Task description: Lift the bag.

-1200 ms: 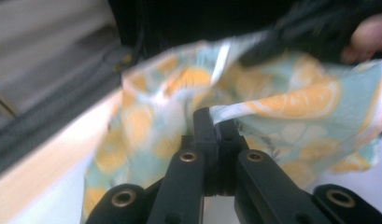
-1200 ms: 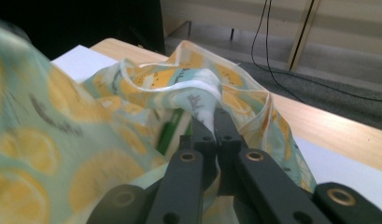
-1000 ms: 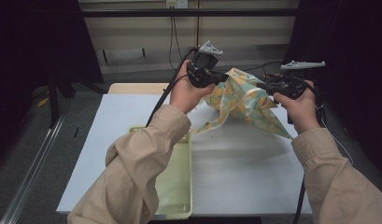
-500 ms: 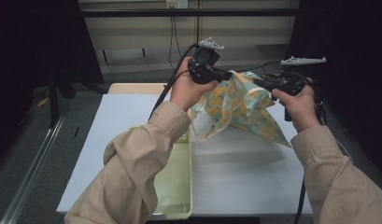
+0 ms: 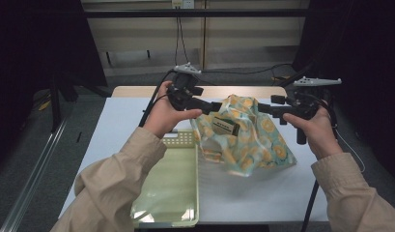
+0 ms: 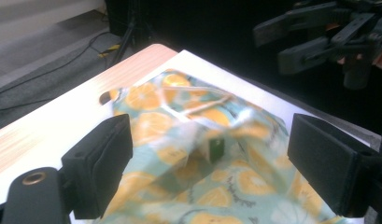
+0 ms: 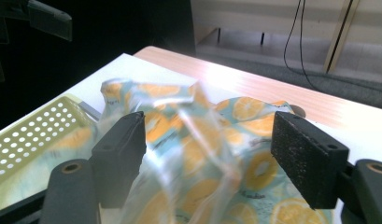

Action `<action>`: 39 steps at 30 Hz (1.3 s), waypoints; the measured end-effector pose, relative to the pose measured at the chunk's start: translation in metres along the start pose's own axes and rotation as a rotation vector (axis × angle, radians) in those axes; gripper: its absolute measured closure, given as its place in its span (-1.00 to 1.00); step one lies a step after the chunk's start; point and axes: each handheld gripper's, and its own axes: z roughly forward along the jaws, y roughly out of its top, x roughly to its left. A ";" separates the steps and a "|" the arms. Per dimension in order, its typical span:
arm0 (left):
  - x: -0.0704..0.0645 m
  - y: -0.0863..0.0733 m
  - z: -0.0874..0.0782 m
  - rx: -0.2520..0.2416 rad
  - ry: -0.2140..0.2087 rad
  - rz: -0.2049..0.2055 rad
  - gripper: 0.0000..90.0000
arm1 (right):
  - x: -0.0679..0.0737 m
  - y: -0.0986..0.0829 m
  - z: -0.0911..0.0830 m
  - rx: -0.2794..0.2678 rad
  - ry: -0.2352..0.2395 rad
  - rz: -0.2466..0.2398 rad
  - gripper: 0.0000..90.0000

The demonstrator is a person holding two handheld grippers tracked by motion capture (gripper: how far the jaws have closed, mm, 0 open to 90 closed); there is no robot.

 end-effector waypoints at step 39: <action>0.015 -0.200 -0.138 -0.061 0.105 -0.091 -0.88 | 0.042 -0.159 -0.027 0.035 -0.022 -0.066 -0.63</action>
